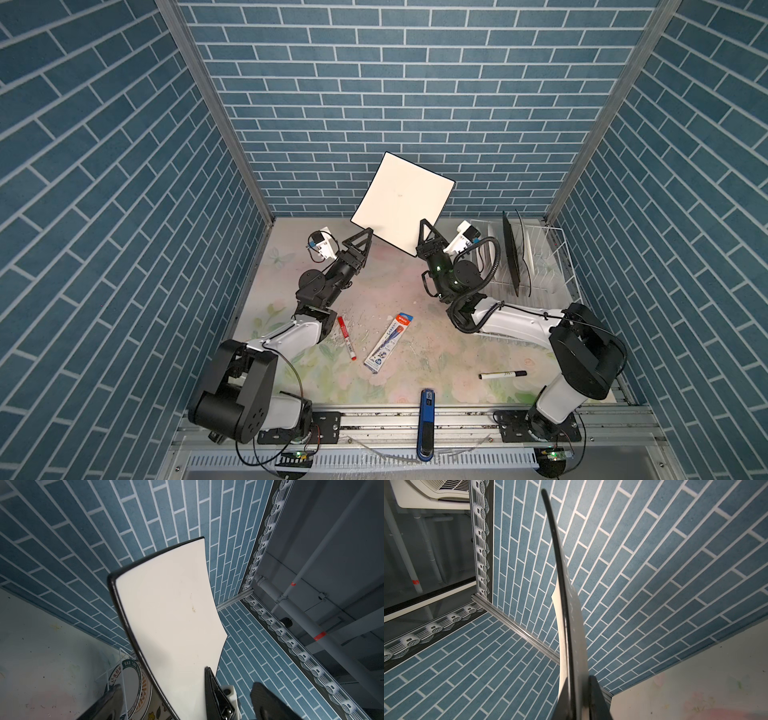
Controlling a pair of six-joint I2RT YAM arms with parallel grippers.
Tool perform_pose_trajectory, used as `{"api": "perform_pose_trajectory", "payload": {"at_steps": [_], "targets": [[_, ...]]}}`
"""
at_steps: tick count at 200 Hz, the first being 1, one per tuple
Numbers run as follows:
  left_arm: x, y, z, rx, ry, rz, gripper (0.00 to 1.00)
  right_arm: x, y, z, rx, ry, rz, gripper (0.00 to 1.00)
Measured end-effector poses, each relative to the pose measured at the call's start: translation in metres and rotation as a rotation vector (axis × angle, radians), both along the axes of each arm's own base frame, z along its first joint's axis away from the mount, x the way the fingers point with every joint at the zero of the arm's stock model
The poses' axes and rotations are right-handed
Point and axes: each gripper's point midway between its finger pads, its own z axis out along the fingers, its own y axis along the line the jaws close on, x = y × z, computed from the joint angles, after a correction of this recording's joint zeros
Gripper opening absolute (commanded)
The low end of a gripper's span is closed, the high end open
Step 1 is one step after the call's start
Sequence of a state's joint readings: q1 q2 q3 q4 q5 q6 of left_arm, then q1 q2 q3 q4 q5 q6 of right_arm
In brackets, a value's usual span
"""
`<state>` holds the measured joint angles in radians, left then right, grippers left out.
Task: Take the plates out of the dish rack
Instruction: 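Raise the white square plate while the left gripper reaches to its edge, then close the left gripper on the plate's edge while the right gripper holds it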
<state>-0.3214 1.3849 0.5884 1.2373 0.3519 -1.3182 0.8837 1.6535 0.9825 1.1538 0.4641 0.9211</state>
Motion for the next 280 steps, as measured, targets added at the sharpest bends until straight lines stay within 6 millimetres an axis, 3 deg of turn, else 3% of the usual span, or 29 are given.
{"api": "perform_pose_trajectory", "payload": {"at_steps": [50,107,223,248,267,280], "targets": [[0.001,-0.004,0.003,-0.025,-0.012,-0.001,0.95,-0.004,0.005,0.001,0.010,0.000,0.007,0.00],[0.005,-0.019,0.008,-0.055,-0.038,-0.013,0.87,-0.006,0.014,-0.002,0.023,0.009,0.020,0.00],[0.008,-0.024,0.016,-0.069,-0.063,0.015,0.54,-0.009,0.013,0.003,0.057,0.002,0.016,0.00],[0.010,-0.023,0.016,-0.073,-0.062,0.022,0.54,-0.009,0.012,0.004,0.063,0.005,0.013,0.00],[0.010,-0.022,0.018,-0.078,-0.066,0.029,0.67,-0.009,0.012,0.003,0.071,0.010,0.014,0.00],[0.010,-0.021,0.019,-0.084,-0.067,0.029,0.70,-0.009,0.012,0.003,0.071,0.011,0.014,0.00]]}}
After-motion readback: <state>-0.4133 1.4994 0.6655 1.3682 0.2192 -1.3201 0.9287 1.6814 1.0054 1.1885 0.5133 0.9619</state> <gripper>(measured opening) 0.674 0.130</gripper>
